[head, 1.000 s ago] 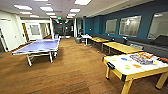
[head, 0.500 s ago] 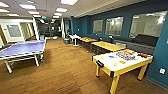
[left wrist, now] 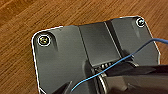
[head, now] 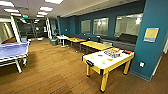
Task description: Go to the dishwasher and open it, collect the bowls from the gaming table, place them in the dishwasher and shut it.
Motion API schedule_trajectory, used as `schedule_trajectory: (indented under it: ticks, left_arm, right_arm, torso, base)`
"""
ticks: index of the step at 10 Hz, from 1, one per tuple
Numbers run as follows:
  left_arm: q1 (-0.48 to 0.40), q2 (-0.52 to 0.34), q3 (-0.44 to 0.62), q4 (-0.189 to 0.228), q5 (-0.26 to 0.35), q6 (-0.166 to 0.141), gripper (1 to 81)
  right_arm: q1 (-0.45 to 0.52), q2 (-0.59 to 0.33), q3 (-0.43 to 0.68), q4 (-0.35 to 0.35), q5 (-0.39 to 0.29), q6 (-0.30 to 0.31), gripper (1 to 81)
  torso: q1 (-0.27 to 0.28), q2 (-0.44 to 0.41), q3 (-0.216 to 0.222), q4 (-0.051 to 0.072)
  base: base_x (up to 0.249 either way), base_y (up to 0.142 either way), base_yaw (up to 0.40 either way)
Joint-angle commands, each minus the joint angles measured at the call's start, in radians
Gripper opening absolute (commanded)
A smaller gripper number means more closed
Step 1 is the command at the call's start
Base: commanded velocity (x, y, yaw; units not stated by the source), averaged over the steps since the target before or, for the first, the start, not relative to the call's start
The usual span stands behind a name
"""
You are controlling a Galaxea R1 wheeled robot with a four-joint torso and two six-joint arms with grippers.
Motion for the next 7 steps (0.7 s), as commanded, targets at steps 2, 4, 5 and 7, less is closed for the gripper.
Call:
schedule_trajectory:
  ticks: [2, 4, 5, 7]
  left_arm:
    - [-0.054, 0.001, -0.005, 0.011, 0.048, 0.01, 81.1]
    - [-0.054, 0.004, -0.005, 0.011, 0.048, 0.008, 81.1]
    - [-0.054, 0.004, -0.005, 0.011, 0.048, 0.008, 81.1]
    - [-0.056, 0.004, -0.005, 0.011, 0.048, 0.008, 81.1]
  right_arm:
    - [0.063, 0.004, -0.001, -0.004, -0.051, -0.005, 81.1]
    - [0.06, 0.004, -0.001, -0.004, -0.051, -0.003, 81.1]
    - [0.057, 0.002, -0.002, -0.002, -0.051, -0.003, 81.1]
    - [0.055, 0.004, -0.001, -0.002, -0.049, -0.003, 81.1]
  torso:
    - [0.0, 0.0, 0.0, 0.0]
    - [0.0, 0.0, 0.0, 0.0]
    - [0.0, 0.0, 0.0, 0.0]
    - [0.0, 0.0, 0.0, 0.0]
  base:
    - [0.0, 0.0, -0.351]
    - [0.0, 0.0, -0.35]
    - [0.0, 0.0, -0.351]
    - [0.0, 0.0, -0.351]
